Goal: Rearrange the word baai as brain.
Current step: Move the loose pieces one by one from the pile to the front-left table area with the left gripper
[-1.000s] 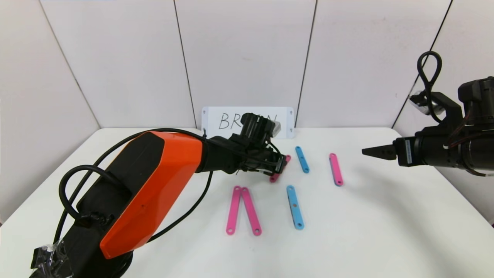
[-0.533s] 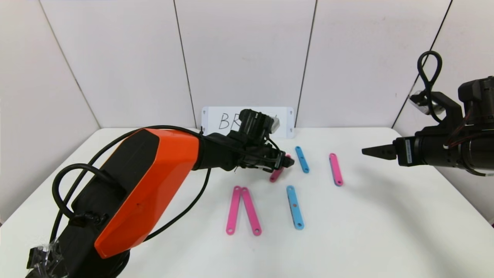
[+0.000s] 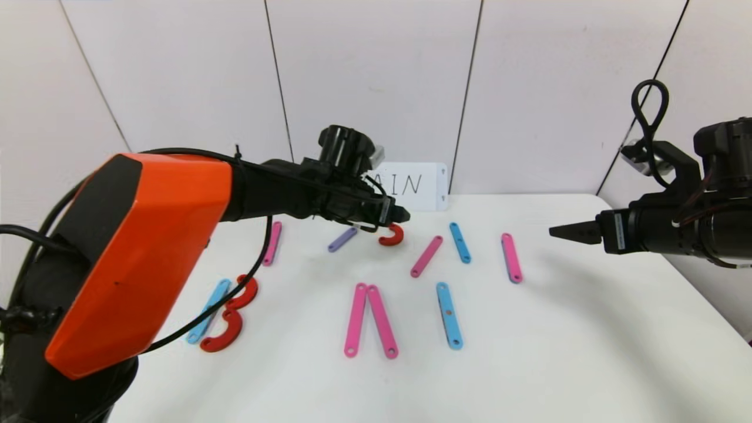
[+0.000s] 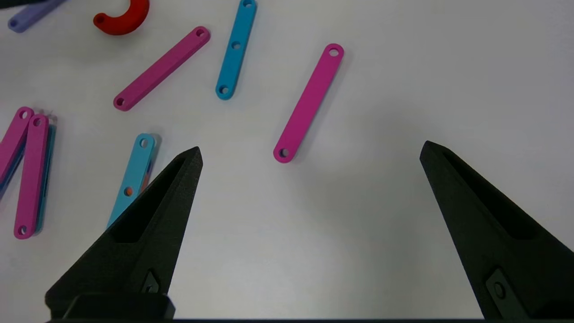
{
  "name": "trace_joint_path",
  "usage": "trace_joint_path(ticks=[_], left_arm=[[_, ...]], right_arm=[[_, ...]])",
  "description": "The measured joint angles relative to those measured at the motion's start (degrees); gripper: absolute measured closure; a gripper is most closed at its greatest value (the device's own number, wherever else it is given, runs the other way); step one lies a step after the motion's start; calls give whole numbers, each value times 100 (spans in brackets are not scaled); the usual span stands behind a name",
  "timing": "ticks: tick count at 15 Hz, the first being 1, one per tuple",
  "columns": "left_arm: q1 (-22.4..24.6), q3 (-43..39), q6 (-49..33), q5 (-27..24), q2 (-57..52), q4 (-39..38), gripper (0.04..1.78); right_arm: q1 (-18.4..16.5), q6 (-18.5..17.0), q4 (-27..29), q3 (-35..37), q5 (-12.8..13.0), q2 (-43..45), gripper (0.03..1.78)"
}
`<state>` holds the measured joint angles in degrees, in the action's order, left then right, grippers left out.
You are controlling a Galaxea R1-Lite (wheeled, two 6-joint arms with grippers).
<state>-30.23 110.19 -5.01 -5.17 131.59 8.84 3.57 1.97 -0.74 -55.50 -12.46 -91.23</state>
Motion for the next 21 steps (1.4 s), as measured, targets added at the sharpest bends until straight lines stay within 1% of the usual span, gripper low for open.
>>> trace_joint_path(ticks=[3, 7, 9, 11, 13, 16, 21], left_arm=[[206, -763, 6, 93, -730, 33, 8], [566, -2114, 44, 110, -1877, 78, 8], [863, -2621, 41, 115, -2359, 91, 8], [1180, -2954, 48, 115, -2656, 163, 8], [1430, -3065, 52, 112, -2762, 168, 8], [1640, -3032, 74, 138, -2709, 127, 8], [1874, -2580, 50, 501, -2070, 91, 8]], right_arm=[[69, -2, 0, 40, -29, 6, 11], [117, -5, -2, 79, -29, -22, 11], [152, 6, -2, 101, -22, -49, 11], [185, 11, -2, 115, -21, -72, 11], [201, 11, 0, 118, -21, -102, 11], [218, 11, -2, 118, -13, -133, 11], [227, 11, -7, 138, -2, -140, 11]])
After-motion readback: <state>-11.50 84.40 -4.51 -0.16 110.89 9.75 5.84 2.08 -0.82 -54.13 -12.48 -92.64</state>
